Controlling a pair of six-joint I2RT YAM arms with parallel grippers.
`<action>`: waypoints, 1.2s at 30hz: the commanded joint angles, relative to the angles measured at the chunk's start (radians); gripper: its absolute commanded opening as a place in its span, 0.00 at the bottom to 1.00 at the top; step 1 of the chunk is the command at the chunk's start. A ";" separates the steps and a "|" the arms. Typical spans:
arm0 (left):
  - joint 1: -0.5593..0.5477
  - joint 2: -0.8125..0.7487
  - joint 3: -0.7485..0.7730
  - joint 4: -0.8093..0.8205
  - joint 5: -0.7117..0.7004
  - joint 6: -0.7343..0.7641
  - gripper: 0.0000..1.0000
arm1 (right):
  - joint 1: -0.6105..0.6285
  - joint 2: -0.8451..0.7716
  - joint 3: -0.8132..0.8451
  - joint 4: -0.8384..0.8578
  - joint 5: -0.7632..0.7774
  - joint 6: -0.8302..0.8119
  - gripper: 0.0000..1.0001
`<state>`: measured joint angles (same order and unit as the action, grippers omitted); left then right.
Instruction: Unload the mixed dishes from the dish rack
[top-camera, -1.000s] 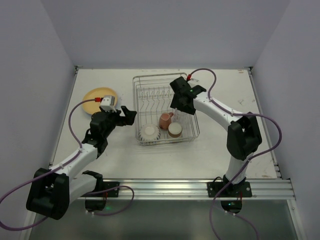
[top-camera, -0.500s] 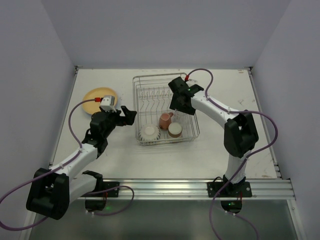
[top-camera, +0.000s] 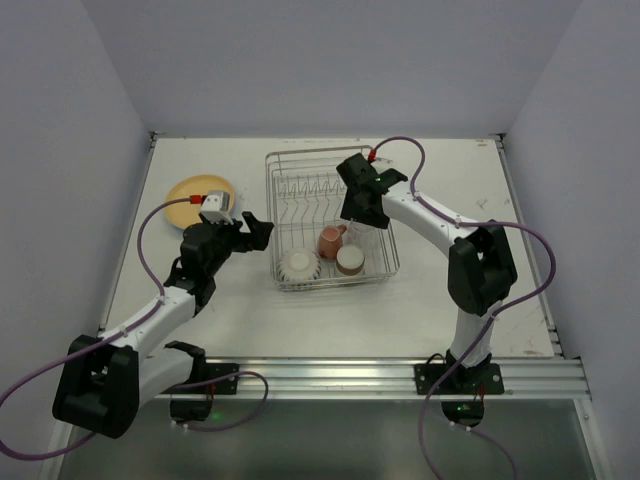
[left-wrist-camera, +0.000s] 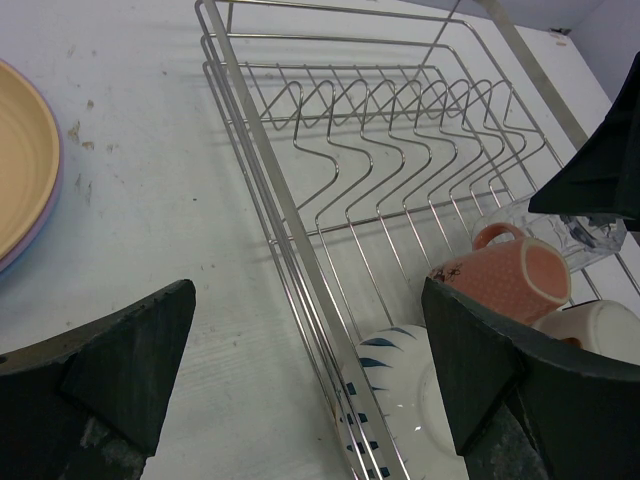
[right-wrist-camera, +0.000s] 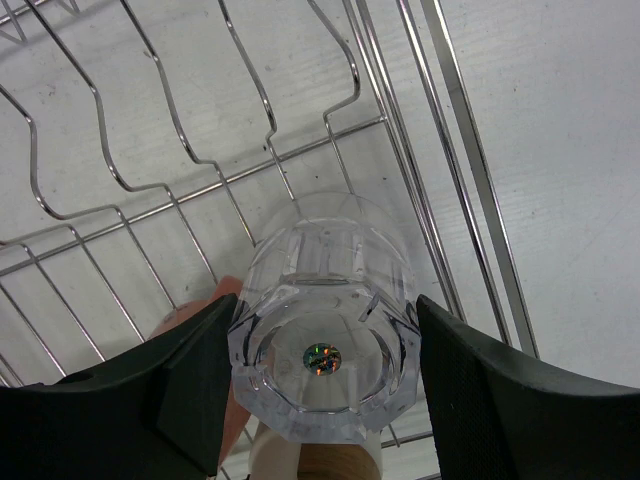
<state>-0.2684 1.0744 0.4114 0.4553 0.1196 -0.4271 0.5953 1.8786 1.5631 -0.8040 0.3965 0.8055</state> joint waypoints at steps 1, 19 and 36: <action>0.006 0.001 0.035 0.031 0.000 -0.001 1.00 | 0.004 -0.027 0.021 0.000 -0.019 -0.020 0.42; 0.006 -0.002 0.033 0.037 0.008 -0.001 1.00 | 0.003 -0.144 0.155 -0.078 -0.054 -0.069 0.37; 0.008 -0.125 0.164 -0.119 0.297 -0.179 1.00 | -0.031 -0.498 -0.087 0.192 -0.373 -0.140 0.21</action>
<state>-0.2684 1.0084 0.4999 0.3683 0.2707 -0.5072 0.5758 1.4559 1.5383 -0.7265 0.1467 0.6926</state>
